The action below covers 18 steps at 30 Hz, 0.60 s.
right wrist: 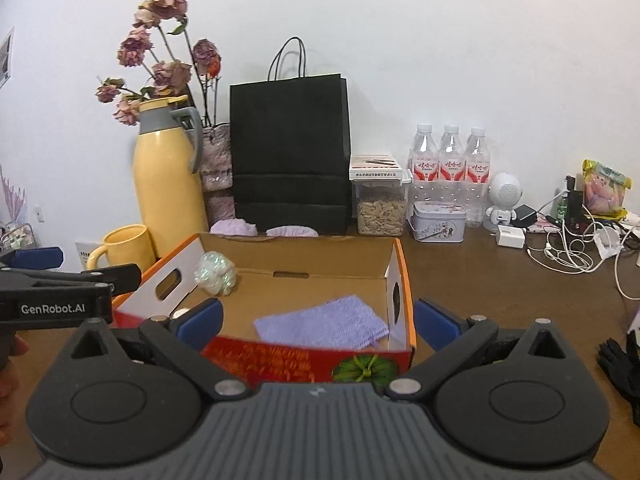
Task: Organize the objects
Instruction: 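Grasp the black cable with the left tool while the right tool grasps the plush toy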
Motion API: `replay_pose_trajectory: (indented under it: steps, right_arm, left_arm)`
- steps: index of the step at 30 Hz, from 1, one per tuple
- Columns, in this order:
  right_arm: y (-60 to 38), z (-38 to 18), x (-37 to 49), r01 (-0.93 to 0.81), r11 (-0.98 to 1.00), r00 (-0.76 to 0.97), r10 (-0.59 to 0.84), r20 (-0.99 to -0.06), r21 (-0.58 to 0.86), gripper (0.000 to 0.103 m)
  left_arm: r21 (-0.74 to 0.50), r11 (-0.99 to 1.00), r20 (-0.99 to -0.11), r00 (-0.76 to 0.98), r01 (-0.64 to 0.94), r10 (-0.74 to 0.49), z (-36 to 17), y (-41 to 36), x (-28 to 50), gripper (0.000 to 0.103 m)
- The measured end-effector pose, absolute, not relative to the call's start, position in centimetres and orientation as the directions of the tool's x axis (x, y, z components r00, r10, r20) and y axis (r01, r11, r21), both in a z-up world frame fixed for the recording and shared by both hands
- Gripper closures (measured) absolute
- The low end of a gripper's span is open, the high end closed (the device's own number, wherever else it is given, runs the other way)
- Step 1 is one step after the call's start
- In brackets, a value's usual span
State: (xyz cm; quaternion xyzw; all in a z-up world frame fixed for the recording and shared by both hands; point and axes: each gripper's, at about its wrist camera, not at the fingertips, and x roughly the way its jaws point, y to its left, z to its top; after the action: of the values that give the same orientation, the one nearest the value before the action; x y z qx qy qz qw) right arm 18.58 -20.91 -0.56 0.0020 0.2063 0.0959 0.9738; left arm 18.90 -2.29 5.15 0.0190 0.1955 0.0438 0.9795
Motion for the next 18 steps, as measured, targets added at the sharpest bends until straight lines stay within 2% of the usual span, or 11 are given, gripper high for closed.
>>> replay_pose_trajectory:
  steps: [5,18]
  right_arm:
    - [-20.6,-1.0,16.0,-0.185,0.982,0.902,0.161,-0.401,-0.021,0.0]
    - [-19.3,-2.9,11.2,-0.238,0.97,0.871,0.196,-0.45,-0.04,0.0]
  left_arm:
    - [0.046,0.996,-0.381,0.921,-0.073,0.085,5.0,-1.8,16.2,0.0]
    - [0.047,0.998,-0.385,0.922,-0.038,0.053,3.8,0.2,11.2,0.0]
